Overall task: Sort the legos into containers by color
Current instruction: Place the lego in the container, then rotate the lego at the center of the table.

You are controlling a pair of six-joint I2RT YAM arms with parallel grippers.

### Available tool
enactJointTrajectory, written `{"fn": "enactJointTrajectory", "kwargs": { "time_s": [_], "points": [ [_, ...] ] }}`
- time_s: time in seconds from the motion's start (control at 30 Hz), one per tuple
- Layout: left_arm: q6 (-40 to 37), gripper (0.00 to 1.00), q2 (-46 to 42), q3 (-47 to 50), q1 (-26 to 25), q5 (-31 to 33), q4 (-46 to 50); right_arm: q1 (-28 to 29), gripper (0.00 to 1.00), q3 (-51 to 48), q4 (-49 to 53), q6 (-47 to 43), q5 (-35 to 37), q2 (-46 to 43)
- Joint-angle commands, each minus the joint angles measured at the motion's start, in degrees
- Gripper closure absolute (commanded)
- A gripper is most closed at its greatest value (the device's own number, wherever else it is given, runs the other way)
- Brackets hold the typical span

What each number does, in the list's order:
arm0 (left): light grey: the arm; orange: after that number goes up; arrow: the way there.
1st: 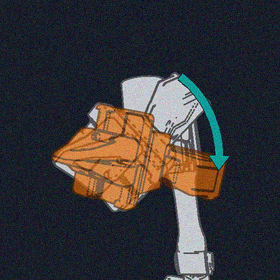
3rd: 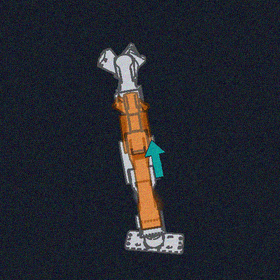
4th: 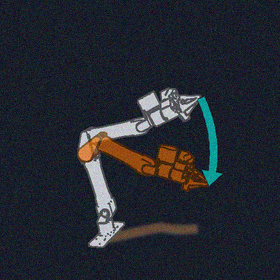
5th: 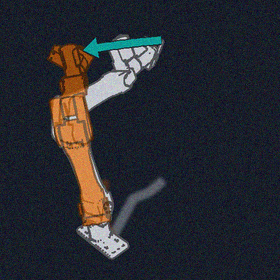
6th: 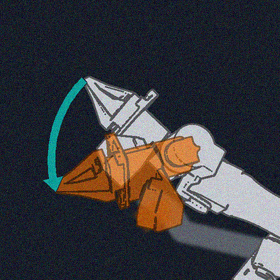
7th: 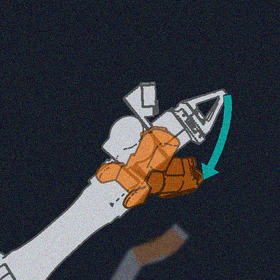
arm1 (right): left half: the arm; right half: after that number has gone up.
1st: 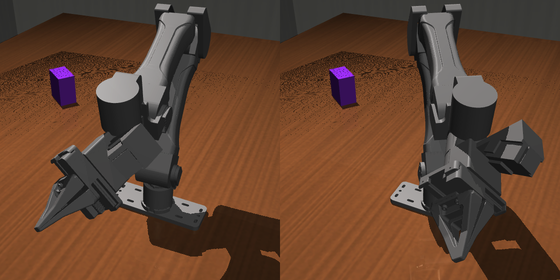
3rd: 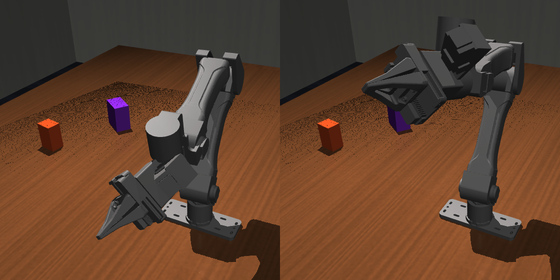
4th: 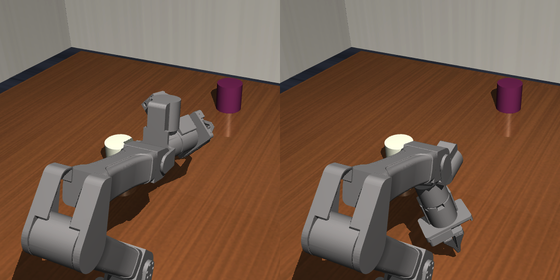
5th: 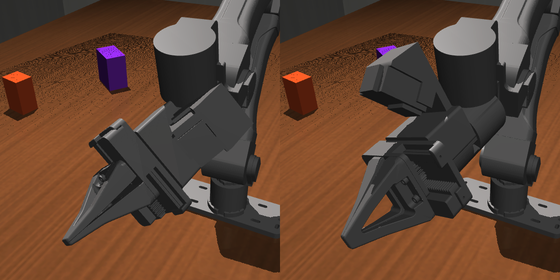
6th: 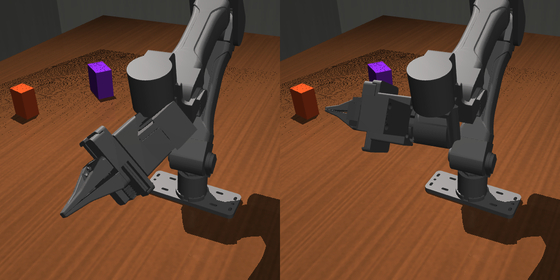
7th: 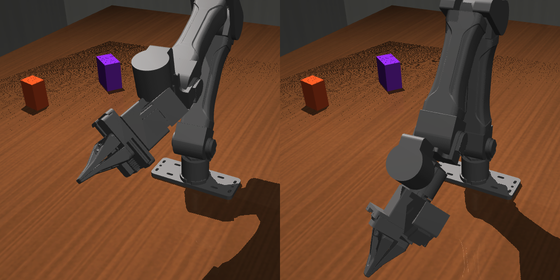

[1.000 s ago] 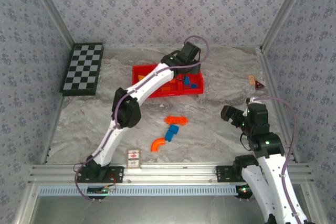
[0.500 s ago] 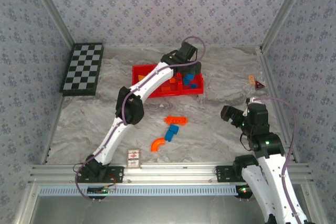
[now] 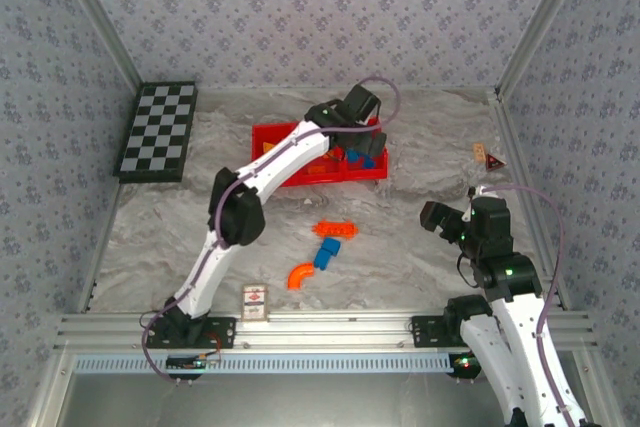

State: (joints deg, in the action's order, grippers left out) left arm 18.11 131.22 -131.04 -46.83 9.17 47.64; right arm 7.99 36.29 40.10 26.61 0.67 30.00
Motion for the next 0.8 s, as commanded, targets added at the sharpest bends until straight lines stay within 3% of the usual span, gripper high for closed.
{"fn": "enactJointTrajectory", "kwargs": {
  "time_s": [0.0,0.17,0.27,0.47,0.63,0.77],
  "points": [
    [-1.5,0.00,-9.8,8.7,-2.6,2.5,-0.3,0.5,0.00,-0.3,-0.3,0.7,1.2,-0.6],
    [-1.9,0.00,-19.6,25.1,-3.7,-2.1,-3.2,0.6,0.00,-0.3,-0.4,0.8,1.1,-0.5],
    [-8.9,0.00,-23.1,32.2,-6.1,-4.2,-2.8,0.7,0.00,-0.5,-0.5,0.8,1.1,-0.3],
    [-17.9,0.02,-19.6,33.9,-10.5,-3.5,8.1,0.7,0.00,-0.5,-0.6,0.7,1.1,0.1],
    [-21.0,0.08,-16.2,33.5,-11.4,-7.2,10.6,0.8,0.00,-0.4,-0.4,0.9,1.4,0.1],
    [-22.2,0.10,-12.8,31.4,-12.1,-6.6,11.8,0.9,0.00,-0.4,-0.5,0.9,1.5,0.2]
  ]
}}
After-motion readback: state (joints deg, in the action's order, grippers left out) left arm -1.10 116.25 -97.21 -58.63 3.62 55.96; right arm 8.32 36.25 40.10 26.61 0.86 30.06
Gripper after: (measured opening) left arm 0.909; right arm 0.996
